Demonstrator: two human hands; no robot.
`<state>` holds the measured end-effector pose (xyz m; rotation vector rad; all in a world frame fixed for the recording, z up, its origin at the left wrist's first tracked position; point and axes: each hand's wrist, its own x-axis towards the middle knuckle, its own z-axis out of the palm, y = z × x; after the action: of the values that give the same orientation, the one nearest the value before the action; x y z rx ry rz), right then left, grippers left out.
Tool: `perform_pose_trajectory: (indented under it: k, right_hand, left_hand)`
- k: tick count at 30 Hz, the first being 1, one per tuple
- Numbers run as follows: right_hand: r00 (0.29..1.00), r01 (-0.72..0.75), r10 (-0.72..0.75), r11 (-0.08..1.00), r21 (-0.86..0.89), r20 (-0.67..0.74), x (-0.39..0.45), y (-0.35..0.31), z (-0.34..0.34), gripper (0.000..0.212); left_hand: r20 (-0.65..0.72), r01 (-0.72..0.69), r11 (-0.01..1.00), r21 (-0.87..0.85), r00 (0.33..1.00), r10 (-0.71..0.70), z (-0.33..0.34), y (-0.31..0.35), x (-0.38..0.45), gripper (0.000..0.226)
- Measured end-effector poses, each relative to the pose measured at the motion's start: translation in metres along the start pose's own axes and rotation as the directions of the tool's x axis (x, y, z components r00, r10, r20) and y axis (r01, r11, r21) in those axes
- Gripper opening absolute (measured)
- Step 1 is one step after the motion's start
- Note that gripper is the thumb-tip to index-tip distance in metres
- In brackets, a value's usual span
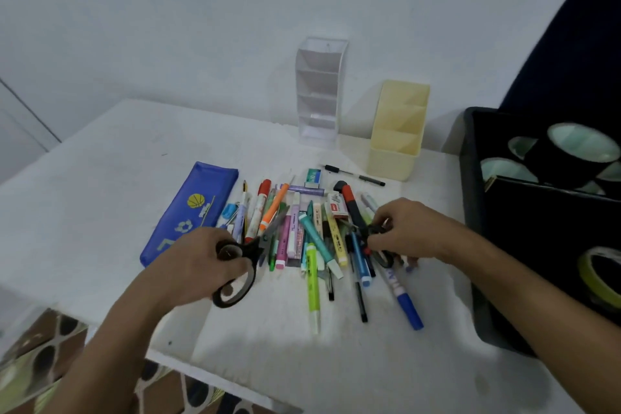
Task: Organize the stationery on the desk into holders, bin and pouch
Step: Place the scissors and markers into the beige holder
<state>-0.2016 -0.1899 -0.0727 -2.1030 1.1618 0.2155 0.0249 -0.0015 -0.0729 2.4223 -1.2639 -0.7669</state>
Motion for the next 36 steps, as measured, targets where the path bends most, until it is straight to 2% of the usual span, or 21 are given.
perform_pose_trajectory:
  k: [3,8,14,19,22,25,27,30,33,36]
  right_hand:
    - [0.993,0.063,-0.051,0.99,0.123,-0.102,0.0,0.003,-0.011,0.01]
    - [0.951,0.217,-0.133,0.93,0.296,-0.279,0.0,0.009,-0.029,0.016]
    - [0.847,0.355,-0.144,0.87,0.342,-0.512,-0.006,0.002,-0.063,0.02]
    - [0.697,0.396,-0.148,0.895,0.205,-0.701,-0.014,-0.011,-0.116,0.022]
    - [0.592,0.39,-0.166,0.916,0.099,-0.789,-0.016,-0.021,-0.147,0.015]
    - [0.513,0.357,-0.147,0.932,0.055,-0.846,-0.007,-0.027,-0.173,0.019]
    - [0.506,0.331,-0.151,0.943,0.029,-0.849,0.005,-0.028,-0.183,0.021]
    - [0.525,0.266,-0.143,0.964,0.002,-0.839,0.031,-0.024,-0.188,0.019]
    - [0.525,0.198,-0.089,0.98,0.02,-0.846,0.059,-0.019,-0.185,0.02]
    - [0.537,0.164,-0.019,0.983,0.083,-0.844,0.084,-0.009,-0.177,0.026]
  left_hand:
    - [-0.092,-0.014,1.0,0.001,0.996,0.014,-0.025,0.007,-0.002,0.011]
    - [-0.158,-0.019,0.998,0.059,0.987,0.028,-0.063,0.029,0.008,0.013]
    - [-0.329,-0.178,0.965,0.195,0.915,0.235,-0.099,0.073,0.03,0.022]
    - [-0.358,-0.333,0.908,0.253,0.84,0.407,-0.126,0.134,0.054,0.022]
    - [-0.416,-0.444,0.865,0.235,0.758,0.503,-0.136,0.175,0.071,0.018]
    - [-0.457,-0.548,0.805,0.228,0.669,0.585,-0.14,0.217,0.096,0.017]
    - [-0.459,-0.597,0.769,0.227,0.631,0.626,-0.138,0.242,0.115,0.016]
    - [-0.432,-0.61,0.748,0.262,0.619,0.656,-0.125,0.27,0.143,0.017]
    - [-0.409,-0.598,0.76,0.256,0.645,0.646,-0.107,0.284,0.172,0.018]
    - [-0.377,-0.583,0.79,0.188,0.7,0.607,-0.086,0.289,0.198,0.019]
